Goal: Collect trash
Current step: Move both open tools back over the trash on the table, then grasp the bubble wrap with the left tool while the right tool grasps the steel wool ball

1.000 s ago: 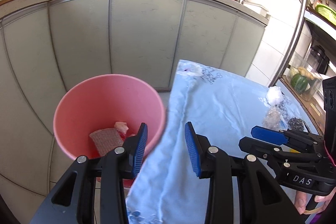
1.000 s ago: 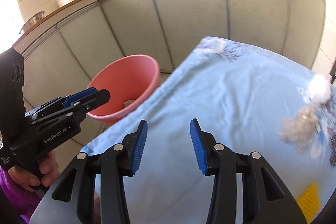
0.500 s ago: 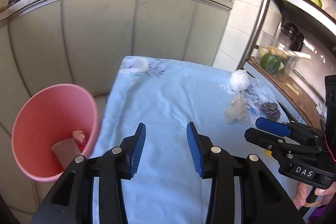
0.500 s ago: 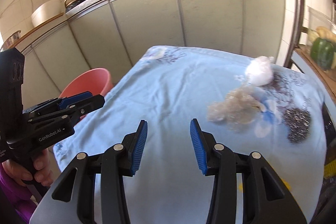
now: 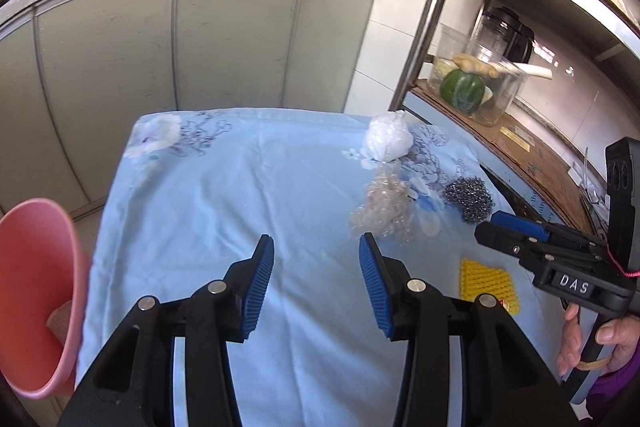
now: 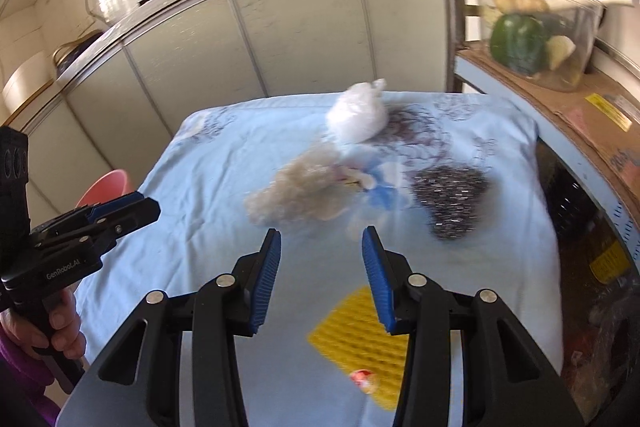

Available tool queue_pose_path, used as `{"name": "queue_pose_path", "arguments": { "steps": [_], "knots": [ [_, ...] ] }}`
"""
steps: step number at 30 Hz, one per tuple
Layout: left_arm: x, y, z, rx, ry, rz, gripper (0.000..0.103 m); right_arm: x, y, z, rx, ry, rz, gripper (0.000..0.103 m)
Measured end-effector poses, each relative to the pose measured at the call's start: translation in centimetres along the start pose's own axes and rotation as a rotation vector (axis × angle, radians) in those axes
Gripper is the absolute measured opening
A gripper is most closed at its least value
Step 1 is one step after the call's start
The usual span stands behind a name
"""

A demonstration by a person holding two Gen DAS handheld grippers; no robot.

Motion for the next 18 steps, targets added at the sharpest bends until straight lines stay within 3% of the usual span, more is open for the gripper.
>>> {"name": "queue_pose_path", "arguments": {
  "steps": [14, 18],
  "knots": [
    [5.5, -6.1, -0.9, -0.061, -0.134, 0.082, 0.044, 4.7, 0.2, 0.3, -0.002, -0.092, 0.08, 0.043],
    [5.8, -7.8, -1.5, -0.068, -0.167, 0.053, 0.044, 5.5, 0.2, 0.1, 0.006, -0.107, 0.097, 0.043]
  ]
}}
Point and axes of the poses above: each gripper's, at about its wrist camera, not at the fingertips, and y roughly against the way its jaws point, x to its right, z to its underside, the point moved 10 cm from there along -y, roughly the way its jaws point, and after that the axes turned 2 degrees about y, right-handed, at the moved point
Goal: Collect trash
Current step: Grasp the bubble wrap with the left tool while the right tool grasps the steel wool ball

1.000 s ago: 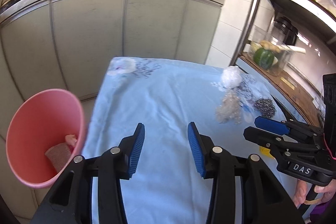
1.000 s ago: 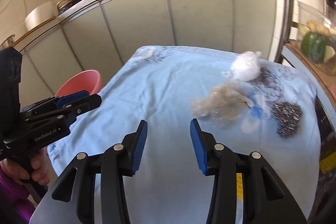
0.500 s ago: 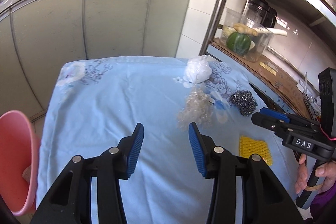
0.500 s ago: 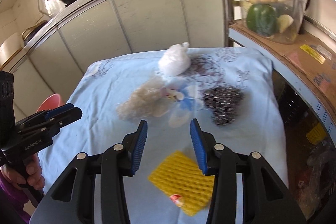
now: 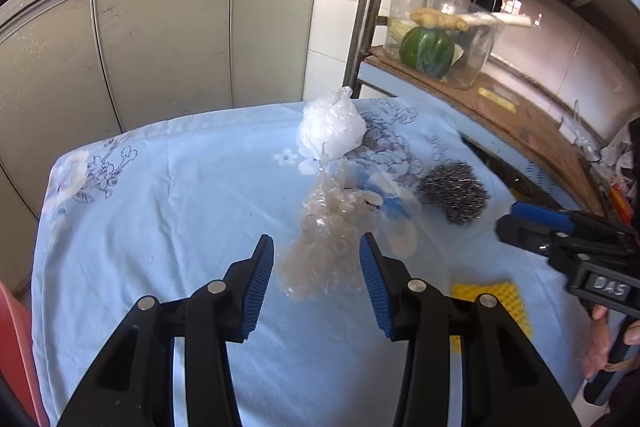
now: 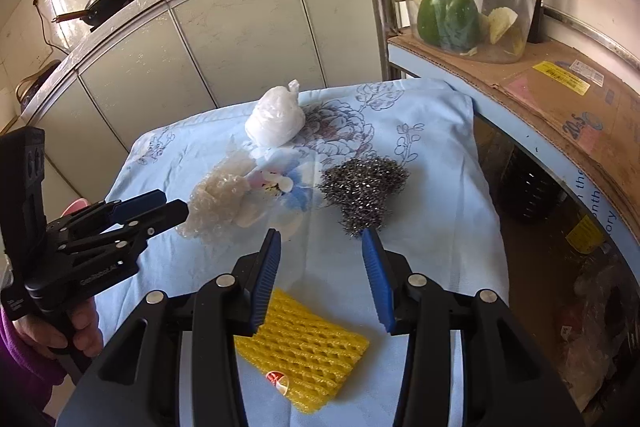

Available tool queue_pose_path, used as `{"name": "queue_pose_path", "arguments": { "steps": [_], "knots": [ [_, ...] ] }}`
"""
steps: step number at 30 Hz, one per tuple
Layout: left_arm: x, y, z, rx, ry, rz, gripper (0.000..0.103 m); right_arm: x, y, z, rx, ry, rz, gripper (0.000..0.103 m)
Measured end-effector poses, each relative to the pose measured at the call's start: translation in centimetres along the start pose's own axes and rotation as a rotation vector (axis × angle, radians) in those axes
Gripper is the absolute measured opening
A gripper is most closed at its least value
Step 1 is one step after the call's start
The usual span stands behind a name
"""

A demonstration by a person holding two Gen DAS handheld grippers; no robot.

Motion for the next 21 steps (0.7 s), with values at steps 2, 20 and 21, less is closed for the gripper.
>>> {"name": "queue_pose_path", "arguments": {
  "steps": [2, 20, 21],
  "knots": [
    [-0.2, -0.9, 0.1, -0.018, -0.003, -0.011, 0.044, 0.4, -0.2, -0.1, -0.002, -0.005, 0.008, 0.043],
    [0.1, -2.2, 0.9, -0.039, 0.032, 0.037, 0.044, 2.5, -2.9, -1.2, -0.013, -0.034, 0.066, 0.049],
    [0.1, -2.2, 0.9, -0.038, 0.032, 0.037, 0.041, 2.6, -3.1, -1.2, -0.016, -0.034, 0.067, 0.049]
  ]
}}
Point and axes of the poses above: each gripper's, at about its wrist camera, not at the fingertips, and y roughly against the way its jaws point, x to its right, z to its underside, the point moved 10 cm from there along -y, roughly the way its jaws point, and after that the axes turned 2 degrees about y, right-handed, at the moved point
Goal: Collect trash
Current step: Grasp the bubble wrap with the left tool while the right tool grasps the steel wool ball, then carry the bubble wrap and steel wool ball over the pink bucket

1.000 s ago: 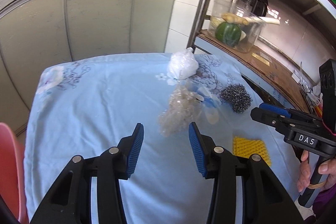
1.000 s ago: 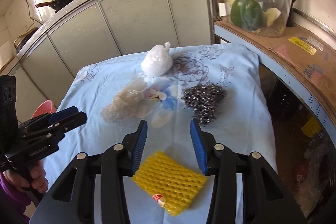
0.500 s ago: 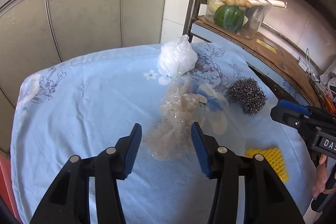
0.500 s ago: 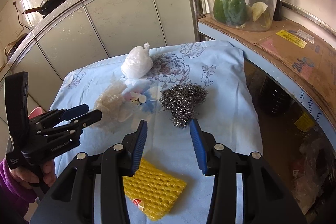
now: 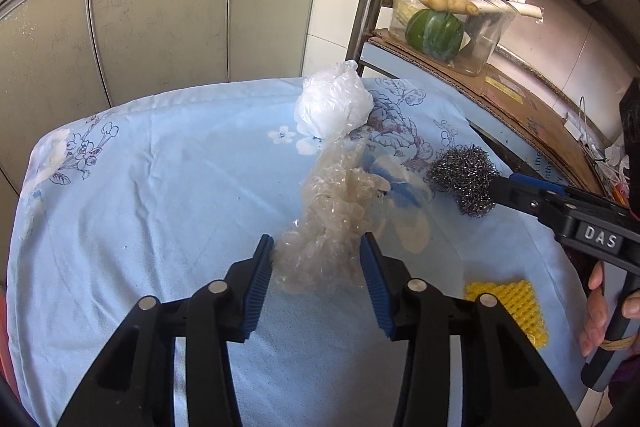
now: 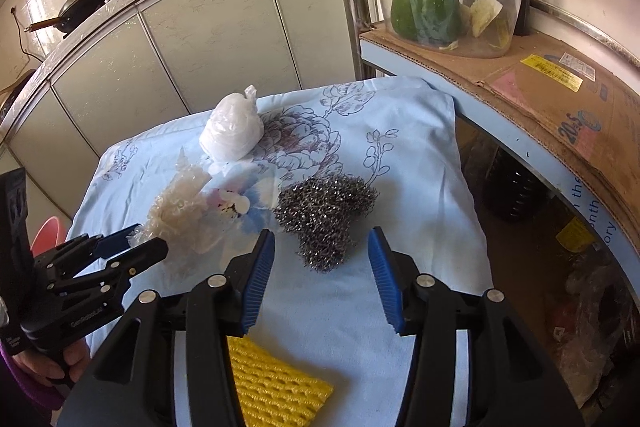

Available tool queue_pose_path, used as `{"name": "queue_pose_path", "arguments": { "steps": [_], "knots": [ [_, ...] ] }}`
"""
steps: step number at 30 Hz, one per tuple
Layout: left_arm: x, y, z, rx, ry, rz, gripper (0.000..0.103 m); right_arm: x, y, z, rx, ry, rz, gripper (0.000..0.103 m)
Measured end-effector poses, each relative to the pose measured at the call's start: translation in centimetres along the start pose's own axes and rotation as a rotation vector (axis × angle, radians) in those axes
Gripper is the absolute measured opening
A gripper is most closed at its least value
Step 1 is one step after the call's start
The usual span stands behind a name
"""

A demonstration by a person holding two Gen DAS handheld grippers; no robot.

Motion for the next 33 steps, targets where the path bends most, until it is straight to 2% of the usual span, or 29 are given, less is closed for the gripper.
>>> {"name": "queue_pose_path", "arguments": {
  "steps": [5, 13, 14, 16, 18, 26, 33],
  "knots": [
    [-0.1, 0.6, 0.1, 0.017, 0.001, -0.001, 0.034, 0.1, -0.9, 0.1, -0.013, 0.001, -0.002, 0.049],
    [-0.6, 2.6, 0.3, 0.045, 0.037, 0.001, 0.032, -0.6, -1.5, 0.3, -0.011, 0.026, -0.026, 0.049],
    [-0.7, 2.9, 0.4, 0.047, 0.041, 0.001, 0.032, -0.7, -1.4, 0.3, -0.008, 0.033, -0.025, 0.044],
    [-0.8, 3.6, 0.6, 0.053, 0.049, 0.001, 0.032, -0.9, -1.5, 0.4, -0.015, 0.049, -0.019, 0.027],
    [-0.9, 4.2, 0.7, 0.058, 0.056, 0.001, 0.032, -0.9, -1.6, 0.6, -0.024, 0.053, -0.019, 0.023],
    [-0.8, 7.1, 0.9, 0.101, 0.064, -0.015, 0.031, -2.4, 0.8, 0.6, 0.005, 0.067, -0.061, 0.022],
    [-1.6, 10.4, 1.5, 0.143, 0.105, -0.048, 0.031, -7.0, 3.6, 1.2, 0.036, 0.125, -0.162, 0.022]
  ]
}}
Point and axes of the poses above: each gripper's, at about its wrist camera, not at the fingertips, and y roughly against the way its jaws point, x to its right, z to its underside, the point moved 10 cm from there along -y, roughly the way its jaws point, and after that the axes turned 2 degrees about y, right-handed, at the moved point
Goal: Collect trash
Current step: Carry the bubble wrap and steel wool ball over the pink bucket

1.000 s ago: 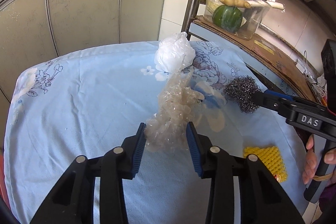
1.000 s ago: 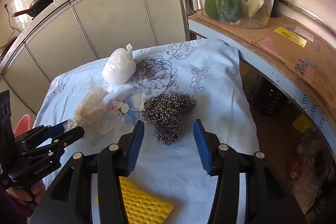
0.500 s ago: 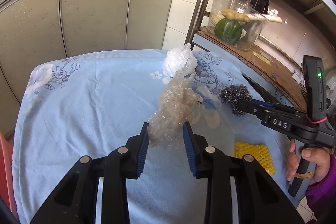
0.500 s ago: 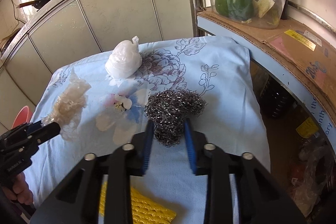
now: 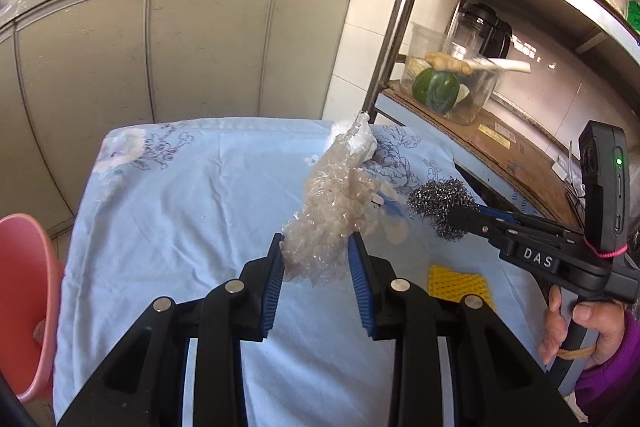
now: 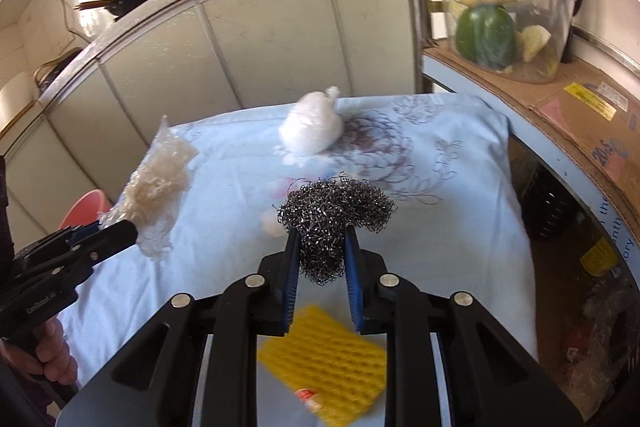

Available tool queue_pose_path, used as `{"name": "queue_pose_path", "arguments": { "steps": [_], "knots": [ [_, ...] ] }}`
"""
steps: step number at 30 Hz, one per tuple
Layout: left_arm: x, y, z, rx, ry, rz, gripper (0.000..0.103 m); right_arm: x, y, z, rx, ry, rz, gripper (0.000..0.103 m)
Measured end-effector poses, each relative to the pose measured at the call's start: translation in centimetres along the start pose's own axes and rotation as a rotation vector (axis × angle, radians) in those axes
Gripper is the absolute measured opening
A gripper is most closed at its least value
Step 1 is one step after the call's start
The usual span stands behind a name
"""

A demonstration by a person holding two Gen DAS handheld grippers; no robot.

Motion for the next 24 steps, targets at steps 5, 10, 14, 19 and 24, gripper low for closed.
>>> {"name": "queue_pose_path", "arguments": {
  "steps": [5, 10, 14, 19, 24],
  "knots": [
    [-1.5, 2.4, 0.3, 0.036, 0.012, -0.066, 0.031, -4.1, 0.6, 0.0, 0.007, 0.062, -0.071, 0.022],
    [-3.6, 4.4, 0.9, 0.053, 0.056, -0.115, 0.031, -8.0, 0.7, 0.5, -0.004, 0.128, -0.128, 0.022],
    [-5.5, 5.8, 1.5, 0.064, 0.091, -0.159, 0.031, -10.3, 0.5, 0.8, -0.016, 0.168, -0.16, 0.022],
    [-7.9, 7.4, 2.1, 0.083, 0.124, -0.219, 0.031, -13.1, 0.1, 1.1, -0.033, 0.222, -0.196, 0.022],
    [-10.1, 9.0, 2.5, 0.102, 0.16, -0.261, 0.031, -16.1, -0.4, 1.2, -0.044, 0.277, -0.232, 0.022]
  ]
}}
Point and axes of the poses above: each gripper's, at about its wrist camera, not at the fingertips, and y roughly against the way its jaws point, x to its right, z to its underside, the point moved 10 cm from there along -y, roughly the way its jaws point, and after that the axes turned 2 degrees about y, right-handed, at the moved point
